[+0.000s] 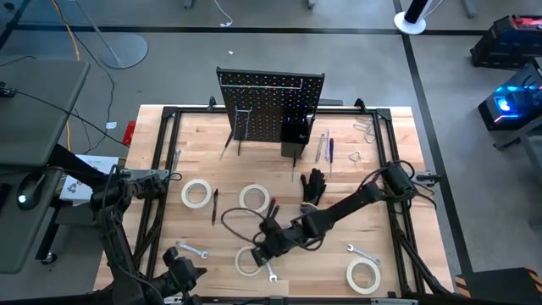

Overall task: Hang tools onto peg board
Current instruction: Hang the 12 mm tool onto the pegboard on the top left

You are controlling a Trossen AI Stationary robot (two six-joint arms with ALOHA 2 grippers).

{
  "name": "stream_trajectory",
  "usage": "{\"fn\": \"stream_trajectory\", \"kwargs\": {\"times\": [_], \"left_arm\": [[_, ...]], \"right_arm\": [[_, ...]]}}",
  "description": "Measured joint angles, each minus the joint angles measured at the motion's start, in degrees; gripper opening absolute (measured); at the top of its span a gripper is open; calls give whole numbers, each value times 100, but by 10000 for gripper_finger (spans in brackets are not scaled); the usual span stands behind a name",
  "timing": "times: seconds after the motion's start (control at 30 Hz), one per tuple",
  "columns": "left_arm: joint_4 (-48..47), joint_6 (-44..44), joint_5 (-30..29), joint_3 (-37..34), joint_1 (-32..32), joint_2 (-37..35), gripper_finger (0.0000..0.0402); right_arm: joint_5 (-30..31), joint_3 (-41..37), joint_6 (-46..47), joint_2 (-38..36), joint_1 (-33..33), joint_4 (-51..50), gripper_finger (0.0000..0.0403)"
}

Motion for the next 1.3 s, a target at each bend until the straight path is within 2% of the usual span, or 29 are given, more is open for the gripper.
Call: {"fn": "stream_trajectory", "kwargs": {"times": [0.13, 0.23, 0.33, 0.5, 0.67, 0.73, 0.93, 1.1, 1.3], "left_arm": [[85, 2, -105, 0, 182, 2, 0], [257, 4, -76, 0, 408, 2, 0], [474, 102, 4, 0, 684, 5, 0], [1370, 1336, 658, -98, 1127, 11, 0], [2365, 2278, 1321, -254, 1369, 11, 0], [2580, 2294, 1383, -270, 1402, 11, 0], [2672, 1964, 1401, -278, 1367, 11, 0], [2670, 1939, 1401, -278, 1350, 11, 0], [2646, 1591, 1339, -278, 1350, 11, 0]], "right_arm": [[24, 551, -294, 20, 316, -1605, 0], [41, 737, -80, 15, 531, -2154, 0], [63, 744, 174, 50, 646, -2080, 0], [21, 748, 95, 233, 663, -1861, 0], [-361, 750, -822, 488, 544, -1125, 0], [-496, 752, -1049, 616, 486, -1076, 0], [-334, 748, -1737, 683, 153, -1265, 0], [-702, 746, -2500, 692, -183, -1327, 0], [-733, 746, -2963, 691, -508, -1487, 0]]}}
